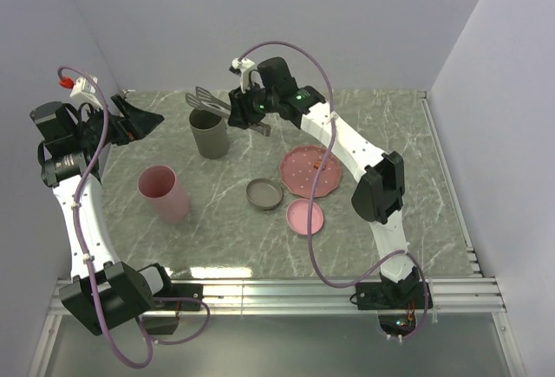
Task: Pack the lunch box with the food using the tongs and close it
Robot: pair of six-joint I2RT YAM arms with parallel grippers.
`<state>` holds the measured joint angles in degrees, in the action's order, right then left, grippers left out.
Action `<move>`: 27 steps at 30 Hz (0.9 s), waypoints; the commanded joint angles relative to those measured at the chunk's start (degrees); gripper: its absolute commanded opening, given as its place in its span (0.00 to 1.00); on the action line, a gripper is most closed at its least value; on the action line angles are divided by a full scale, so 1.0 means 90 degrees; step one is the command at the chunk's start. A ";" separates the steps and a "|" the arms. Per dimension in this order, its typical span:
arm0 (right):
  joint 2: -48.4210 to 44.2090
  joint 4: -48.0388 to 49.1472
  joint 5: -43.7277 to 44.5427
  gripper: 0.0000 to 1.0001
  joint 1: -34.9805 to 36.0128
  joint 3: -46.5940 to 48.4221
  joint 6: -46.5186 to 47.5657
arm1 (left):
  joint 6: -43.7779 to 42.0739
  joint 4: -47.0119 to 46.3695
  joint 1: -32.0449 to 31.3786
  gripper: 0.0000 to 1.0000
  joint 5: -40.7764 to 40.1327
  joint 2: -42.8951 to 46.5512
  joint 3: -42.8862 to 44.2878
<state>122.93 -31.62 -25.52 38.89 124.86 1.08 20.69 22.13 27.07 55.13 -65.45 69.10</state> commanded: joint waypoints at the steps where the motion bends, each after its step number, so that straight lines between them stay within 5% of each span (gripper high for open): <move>1: -0.0212 0.0115 0.0033 0.50 0.0063 0.0472 -0.0003 | -0.0121 0.0021 0.0029 0.99 0.0016 0.0085 0.0222; 12: -0.2027 -0.0998 0.0306 0.51 -0.0171 -0.0834 0.0777 | -0.0579 0.0509 0.0029 0.99 -0.0110 0.0299 0.0408; 27: -0.4323 -0.2658 -0.0192 0.54 -0.2396 -0.3803 0.2418 | -0.1712 0.1369 0.0020 0.99 0.0182 0.0476 0.0505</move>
<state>86.78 -50.92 -24.73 20.34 93.06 17.30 10.15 32.03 27.07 54.68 -61.71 70.78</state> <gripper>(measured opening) 0.543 0.994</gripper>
